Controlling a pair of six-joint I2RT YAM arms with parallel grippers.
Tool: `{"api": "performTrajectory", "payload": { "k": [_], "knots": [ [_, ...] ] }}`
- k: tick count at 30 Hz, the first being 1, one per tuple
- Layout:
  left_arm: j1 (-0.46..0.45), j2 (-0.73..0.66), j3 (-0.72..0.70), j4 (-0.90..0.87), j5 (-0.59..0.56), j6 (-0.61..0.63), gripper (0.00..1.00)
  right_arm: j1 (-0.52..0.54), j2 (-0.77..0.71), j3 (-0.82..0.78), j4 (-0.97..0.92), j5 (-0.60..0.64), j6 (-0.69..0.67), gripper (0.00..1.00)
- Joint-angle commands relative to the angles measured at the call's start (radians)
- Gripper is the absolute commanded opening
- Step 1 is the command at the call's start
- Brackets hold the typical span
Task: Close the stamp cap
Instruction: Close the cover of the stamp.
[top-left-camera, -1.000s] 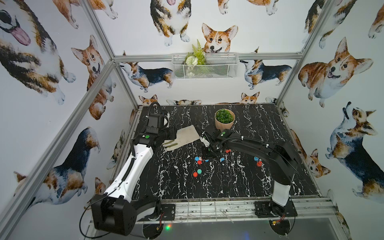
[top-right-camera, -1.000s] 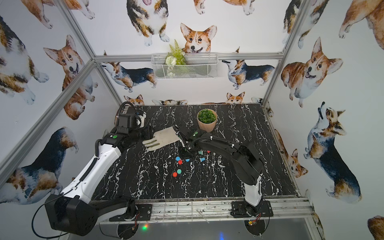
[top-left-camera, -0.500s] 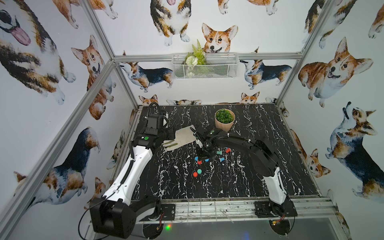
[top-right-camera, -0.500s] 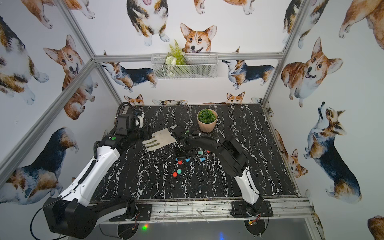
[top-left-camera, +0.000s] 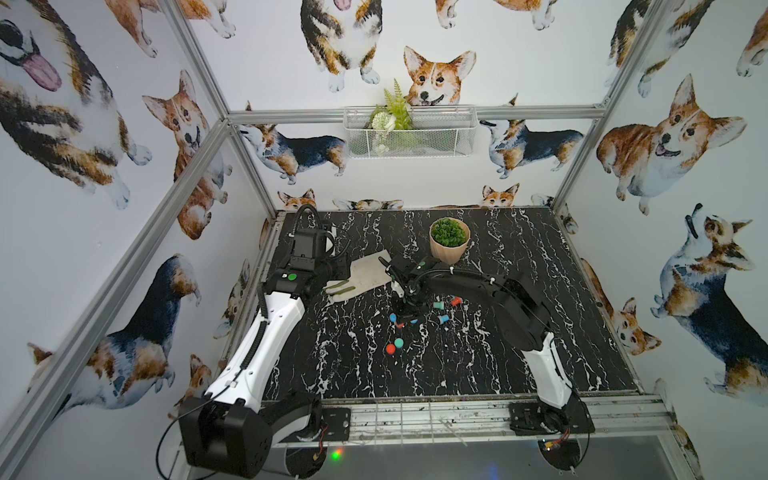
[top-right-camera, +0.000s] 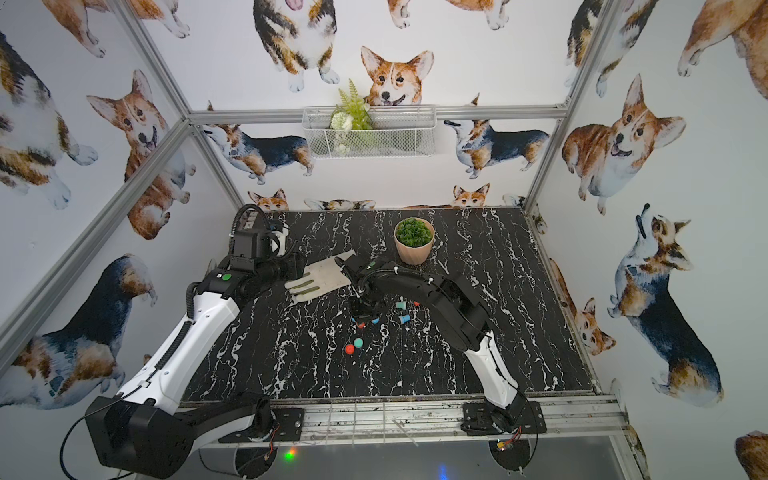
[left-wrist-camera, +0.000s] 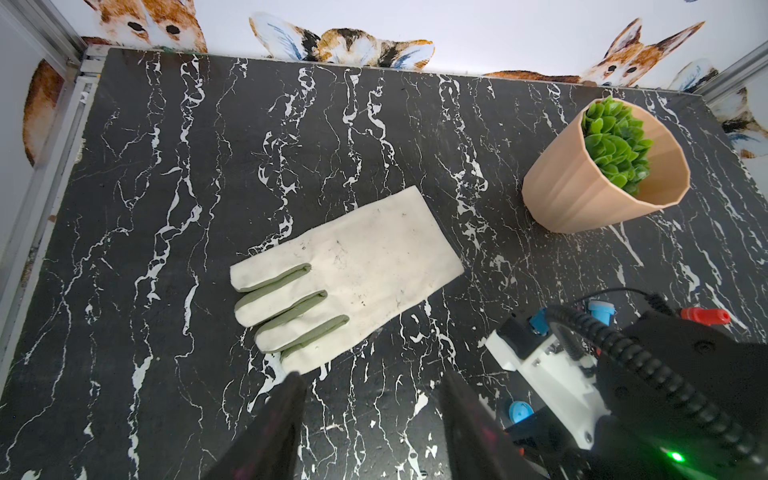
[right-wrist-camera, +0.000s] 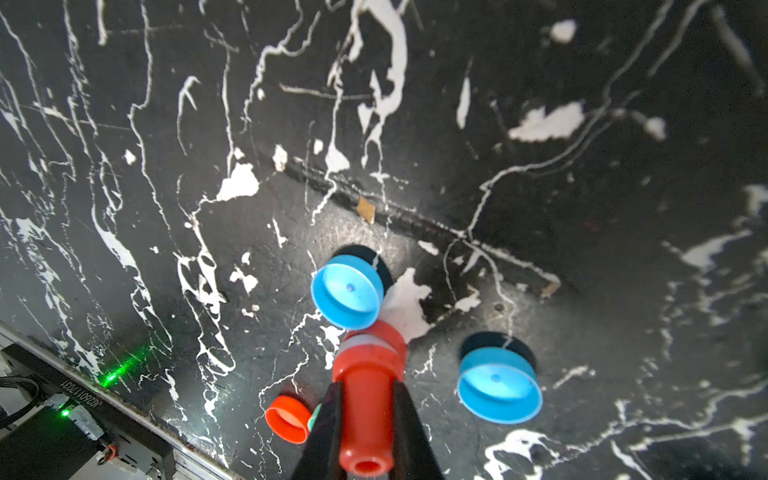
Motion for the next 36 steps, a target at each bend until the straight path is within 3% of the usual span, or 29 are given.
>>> {"api": "performTrajectory", "payload": {
  "k": [1, 19, 27, 36],
  "knots": [
    [0.003, -0.005, -0.001, 0.027, 0.004, 0.005, 0.56, 0.01, 0.018, 0.011, -0.077, 0.034, -0.018, 0.0],
    [0.004, -0.001, 0.0, 0.023, 0.002, 0.005, 0.56, 0.069, 0.039, 0.024, -0.384, 0.223, -0.101, 0.0],
    [0.004, -0.003, -0.001, 0.021, 0.0, 0.007, 0.56, 0.1, 0.145, 0.042, -0.37, 0.282, -0.116, 0.0],
    [0.004, -0.005, -0.002, 0.021, -0.001, 0.007, 0.56, 0.112, 0.168, -0.043, -0.277, 0.249, -0.105, 0.0]
  ]
}}
